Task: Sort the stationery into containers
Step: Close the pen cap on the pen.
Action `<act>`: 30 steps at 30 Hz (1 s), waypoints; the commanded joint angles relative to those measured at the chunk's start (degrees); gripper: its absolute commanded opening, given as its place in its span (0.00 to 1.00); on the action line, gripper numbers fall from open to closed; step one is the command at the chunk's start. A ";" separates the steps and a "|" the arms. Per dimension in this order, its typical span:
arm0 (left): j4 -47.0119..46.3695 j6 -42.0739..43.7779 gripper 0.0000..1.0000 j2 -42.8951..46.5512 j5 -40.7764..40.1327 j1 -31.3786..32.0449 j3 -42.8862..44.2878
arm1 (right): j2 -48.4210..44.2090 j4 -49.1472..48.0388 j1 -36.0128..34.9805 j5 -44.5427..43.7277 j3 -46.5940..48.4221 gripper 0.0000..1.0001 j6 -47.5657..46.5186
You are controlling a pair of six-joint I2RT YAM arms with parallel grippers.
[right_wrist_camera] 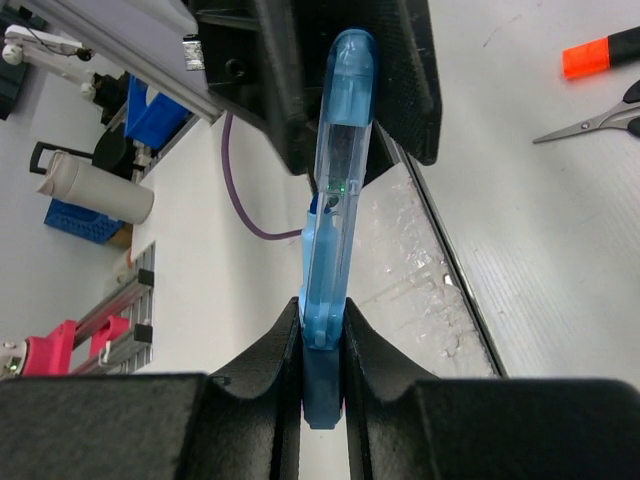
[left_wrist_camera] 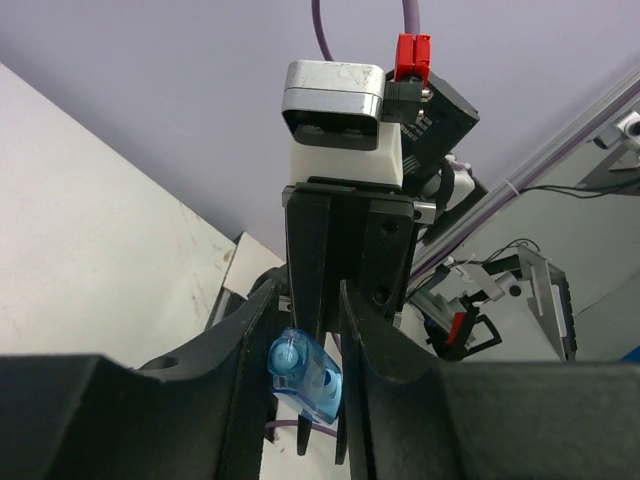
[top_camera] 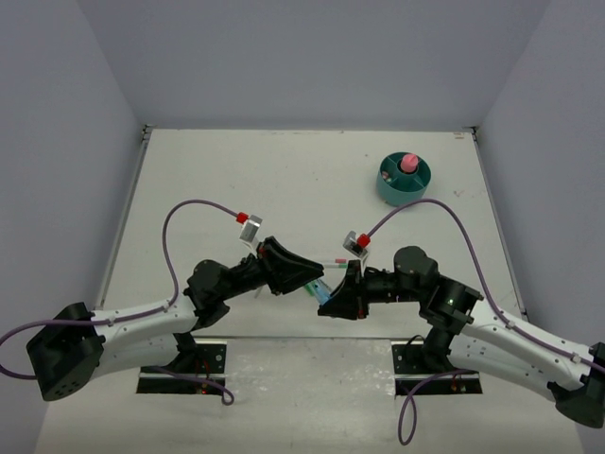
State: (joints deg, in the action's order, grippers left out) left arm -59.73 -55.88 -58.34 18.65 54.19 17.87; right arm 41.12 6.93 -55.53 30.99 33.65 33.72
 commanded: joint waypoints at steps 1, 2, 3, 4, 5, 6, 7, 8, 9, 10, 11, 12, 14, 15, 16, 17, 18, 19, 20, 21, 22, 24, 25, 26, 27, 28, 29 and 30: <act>-4.81 0.54 0.26 -0.52 1.39 0.21 0.18 | -1.73 0.82 0.07 -0.30 1.80 0.00 -1.15; -4.73 0.46 0.22 -0.55 1.39 0.21 0.10 | -1.88 0.94 0.07 -0.45 1.91 0.00 -1.16; -4.66 0.39 0.19 -0.58 1.36 0.24 0.03 | -1.95 0.89 0.07 -0.55 1.95 0.00 -1.17; -4.61 0.34 0.18 -0.63 1.31 0.29 -0.02 | -2.00 0.73 0.07 -0.65 1.95 0.00 -1.12; -4.60 0.26 0.16 -0.72 1.38 0.22 -0.03 | -2.08 0.71 0.07 -0.82 2.18 0.00 -1.04; -4.53 0.25 0.12 -0.73 1.39 0.21 -0.03 | -2.09 0.71 0.07 -1.13 2.35 0.00 -0.81; -4.32 0.25 0.09 -0.73 1.29 0.21 -0.03 | -2.09 0.76 0.07 -1.47 2.53 0.00 -0.62; -4.07 0.25 0.06 -0.73 1.16 0.21 -0.03 | -2.07 0.74 0.07 -1.81 2.75 0.00 -0.46; -3.76 0.25 0.03 -0.73 0.97 0.21 -0.03 | -2.01 0.56 0.07 -2.12 3.06 0.00 -0.34; -3.53 0.25 0.02 -0.77 0.71 0.21 -0.03 | -1.89 0.26 0.03 -2.39 3.32 0.00 -0.17; -3.31 0.25 0.00 -0.81 0.45 0.21 -0.03 | -1.76 -0.04 -0.01 -2.66 3.59 0.00 0.01; -3.05 0.17 0.00 -1.12 0.27 0.21 0.05 | -1.51 -0.23 0.06 -2.45 4.31 0.00 -0.13; -3.02 -0.04 0.00 -1.75 0.33 0.21 0.16 | -0.73 -1.00 0.07 -1.96 5.35 0.00 -0.51; -3.03 -0.23 0.00 -2.23 0.37 0.22 0.26 | -0.32 -1.37 0.07 -1.79 5.92 0.00 -0.63; -3.12 -0.55 0.00 -3.02 0.60 0.31 0.42 | 0.47 -1.86 0.07 -1.61 6.80 0.00 -0.94; -3.30 -0.81 0.00 -3.48 0.61 0.49 0.50 | 0.94 -2.54 0.07 -1.20 7.35 0.00 -1.03; -3.70 -0.91 0.00 -4.22 0.91 0.78 0.60 | 1.93 -2.79 0.07 -1.30 8.44 0.00 -1.08; -4.07 -0.87 0.00 -4.86 1.10 1.18 0.74 | 2.88 -3.01 0.07 -1.43 9.53 0.00 -1.19; -4.39 -0.48 0.00 -5.21 1.02 1.85 0.98 | 3.75 -3.13 0.07 -1.67 10.64 0.00 -1.47; -4.68 -0.09 0.00 -5.57 0.94 2.51 1.21 | 4.60 -3.25 0.07 -1.91 11.73 0.00 -1.75; -4.68 0.25 0.00 -5.84 0.77 3.04 1.39 | 5.21 -3.33 0.07 -2.36 12.60 0.00 -2.17; -4.43 0.60 0.00 -6.35 0.69 4.14 1.73 | 6.22 -3.26 0.07 -4.45 14.52 0.00 -2.76; -4.47 0.64 0.00 -6.66 0.51 4.48 1.64 | 6.52 -3.11 0.07 -6.00 16.29 0.00 -3.23; -4.52 0.70 0.00 -6.99 0.32 4.83 1.54 | 6.78 -2.97 0.07 -7.62 18.04 0.00 -3.72; -4.63 0.78 0.00 -7.27 0.14 5.34 1.34 | 6.81 -2.87 0.08 -9.64 19.34 0.00 -4.37; -4.87 0.83 0.00 -7.61 -0.06 5.68 1.00 | 7.00 -2.68 0.18 -12.26 21.66 0.00 -5.24; -5.20 0.86 0.00 -8.00 -0.17 6.06 0.69 | 7.34 -2.42 0.35 -14.22 23.99 0.00 -5.93; -5.73 0.86 0.00 -8.54 -0.11 6.53 0.42 | 8.00 -2.02 0.68 -14.72 26.33 0.00 -6.21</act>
State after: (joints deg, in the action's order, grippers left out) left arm -69.53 -57.65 -63.70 15.47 57.41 19.27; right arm 48.31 15.39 -55.66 26.14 47.28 30.75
